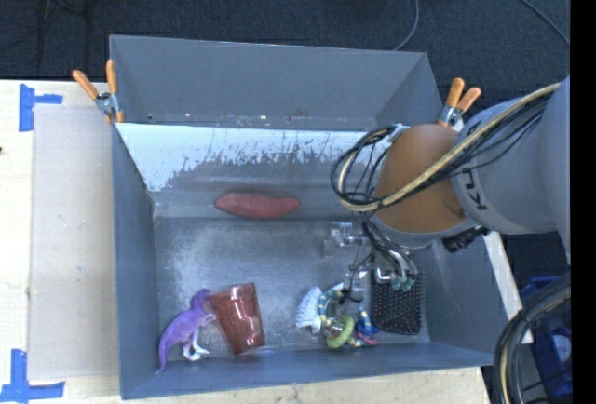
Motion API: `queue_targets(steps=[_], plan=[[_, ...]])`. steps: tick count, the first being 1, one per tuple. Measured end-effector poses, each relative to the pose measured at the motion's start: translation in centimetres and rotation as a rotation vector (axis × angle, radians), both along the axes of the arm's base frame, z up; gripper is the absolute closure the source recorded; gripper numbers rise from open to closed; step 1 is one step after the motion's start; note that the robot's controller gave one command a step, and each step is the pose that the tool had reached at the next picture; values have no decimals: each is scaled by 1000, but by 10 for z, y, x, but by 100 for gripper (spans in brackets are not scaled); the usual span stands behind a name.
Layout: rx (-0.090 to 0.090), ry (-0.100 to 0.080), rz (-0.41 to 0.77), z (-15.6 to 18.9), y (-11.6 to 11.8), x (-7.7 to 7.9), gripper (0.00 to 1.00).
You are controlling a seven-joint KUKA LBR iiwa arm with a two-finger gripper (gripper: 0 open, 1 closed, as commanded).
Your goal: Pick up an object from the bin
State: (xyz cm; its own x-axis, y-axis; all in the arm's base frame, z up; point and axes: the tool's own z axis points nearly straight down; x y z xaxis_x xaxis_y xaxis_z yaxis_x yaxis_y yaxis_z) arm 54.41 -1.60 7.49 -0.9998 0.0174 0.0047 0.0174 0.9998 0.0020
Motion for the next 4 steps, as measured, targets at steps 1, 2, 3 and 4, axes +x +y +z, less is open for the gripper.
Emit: queue_targets(steps=[1,2,3,4], plan=[[-1,4,83,41,6,1,0],[0,-3,50,33,2,2,0],[1,3,286,6,15,-2,0],[2,-2,199,-5,25,-5,100]])
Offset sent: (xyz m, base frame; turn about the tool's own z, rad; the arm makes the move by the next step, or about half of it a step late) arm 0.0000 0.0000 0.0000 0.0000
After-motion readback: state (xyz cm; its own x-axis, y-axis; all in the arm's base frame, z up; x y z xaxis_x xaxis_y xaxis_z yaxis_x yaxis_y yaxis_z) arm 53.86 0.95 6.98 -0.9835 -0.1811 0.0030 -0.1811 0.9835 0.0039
